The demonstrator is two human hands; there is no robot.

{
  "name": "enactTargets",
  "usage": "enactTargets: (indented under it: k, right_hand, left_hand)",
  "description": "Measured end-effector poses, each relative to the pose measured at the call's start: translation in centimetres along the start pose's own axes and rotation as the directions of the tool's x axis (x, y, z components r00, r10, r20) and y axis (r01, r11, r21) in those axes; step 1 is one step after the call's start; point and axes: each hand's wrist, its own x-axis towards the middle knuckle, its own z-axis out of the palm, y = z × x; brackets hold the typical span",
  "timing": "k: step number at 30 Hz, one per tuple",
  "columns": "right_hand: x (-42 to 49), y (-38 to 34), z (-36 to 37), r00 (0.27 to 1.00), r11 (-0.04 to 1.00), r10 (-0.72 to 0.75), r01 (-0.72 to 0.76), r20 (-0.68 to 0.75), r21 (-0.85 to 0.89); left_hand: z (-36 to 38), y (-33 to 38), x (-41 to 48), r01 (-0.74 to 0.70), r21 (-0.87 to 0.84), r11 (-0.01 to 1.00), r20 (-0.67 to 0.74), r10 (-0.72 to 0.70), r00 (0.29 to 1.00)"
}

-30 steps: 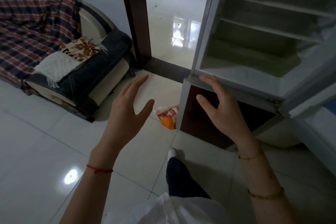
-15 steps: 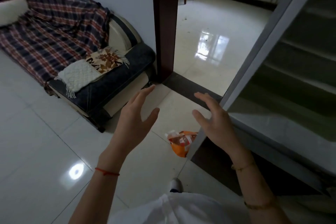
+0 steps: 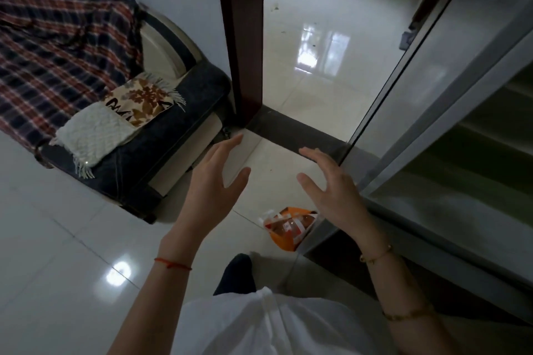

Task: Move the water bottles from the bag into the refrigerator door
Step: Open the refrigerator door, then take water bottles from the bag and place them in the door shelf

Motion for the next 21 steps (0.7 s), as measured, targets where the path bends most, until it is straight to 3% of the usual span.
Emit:
enactTargets:
  k: [10, 17, 21]
  right_hand:
    - [5.2, 3.1, 4.8, 0.948, 0.953, 0.290, -0.274, -0.129, 0.127]
    - [6.2, 8.6, 8.4, 0.840, 0.851, 0.522, -0.500, -0.148, 0.163]
    - [6.8, 12.5, 10.3, 0.767, 0.774, 0.632, -0.616, -0.110, 0.149]
  left_hand:
    - [3.4, -9.1, 9.4, 0.069, -0.042, 0.997, 0.290, -0.054, 0.955]
    - [9.2, -14.7, 13.1, 0.321, -0.046, 0.946, 0.567, -0.240, 0.788]
    - [13.6, -17.9, 13.7, 0.444, 0.005, 0.896, 0.646, -0.342, 0.683]
